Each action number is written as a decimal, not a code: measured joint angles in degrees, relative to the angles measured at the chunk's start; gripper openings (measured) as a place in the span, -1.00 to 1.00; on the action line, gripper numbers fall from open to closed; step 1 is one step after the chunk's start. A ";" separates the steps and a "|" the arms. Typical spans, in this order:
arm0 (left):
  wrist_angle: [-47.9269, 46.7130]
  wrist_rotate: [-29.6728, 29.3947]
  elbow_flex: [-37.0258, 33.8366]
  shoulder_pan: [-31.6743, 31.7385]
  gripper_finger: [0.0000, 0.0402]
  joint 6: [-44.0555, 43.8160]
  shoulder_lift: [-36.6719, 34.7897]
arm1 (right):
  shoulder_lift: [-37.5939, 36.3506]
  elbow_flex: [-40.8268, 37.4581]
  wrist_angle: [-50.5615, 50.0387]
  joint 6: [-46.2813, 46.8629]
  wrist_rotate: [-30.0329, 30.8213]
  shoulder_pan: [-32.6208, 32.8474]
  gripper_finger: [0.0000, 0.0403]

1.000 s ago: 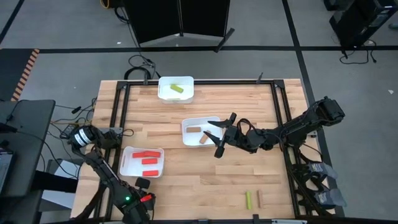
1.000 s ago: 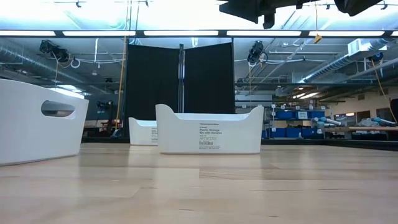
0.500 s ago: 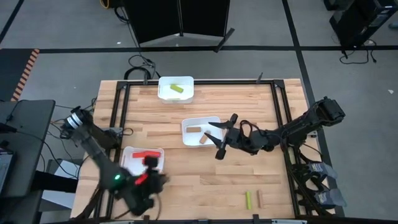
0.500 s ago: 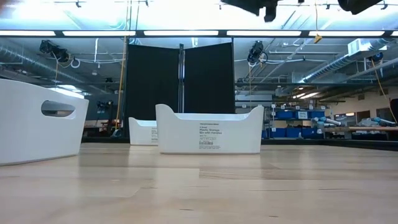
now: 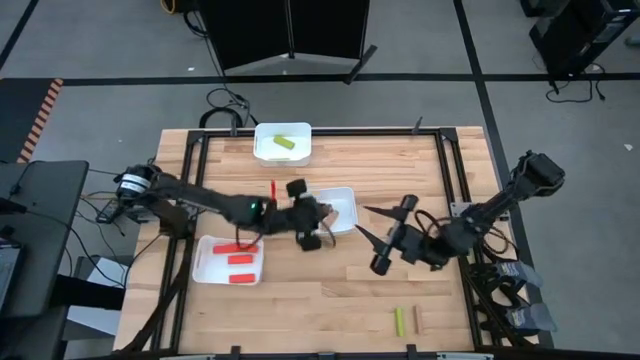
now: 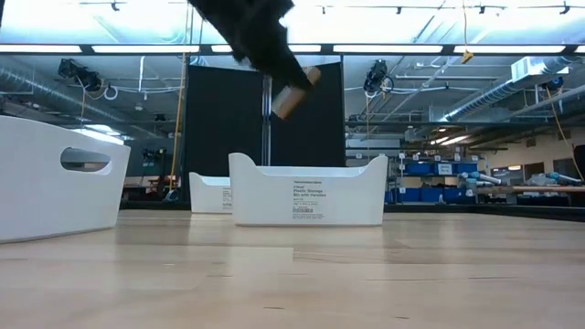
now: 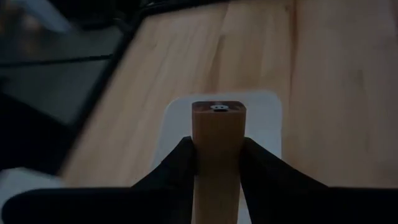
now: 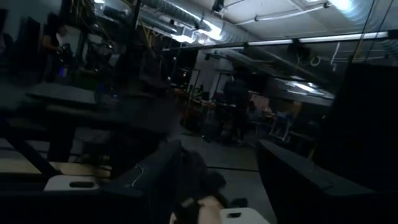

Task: Sort blocks
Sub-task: Put the brown block into the middle white bin

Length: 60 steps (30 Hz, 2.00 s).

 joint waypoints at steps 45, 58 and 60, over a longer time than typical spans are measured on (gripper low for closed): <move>12.65 -26.34 -12.36 -28.79 0.14 -1.91 -28.30 | 12.51 19.13 -106.75 89.95 -46.79 4.26 0.08; 11.51 -36.65 -14.20 -38.35 0.14 -1.11 -28.38 | 13.36 21.86 -112.35 137.74 -55.85 13.55 0.15; 11.46 -41.14 -14.51 -39.52 0.14 -0.07 -28.93 | 13.36 21.86 -111.99 144.35 -53.70 15.65 0.21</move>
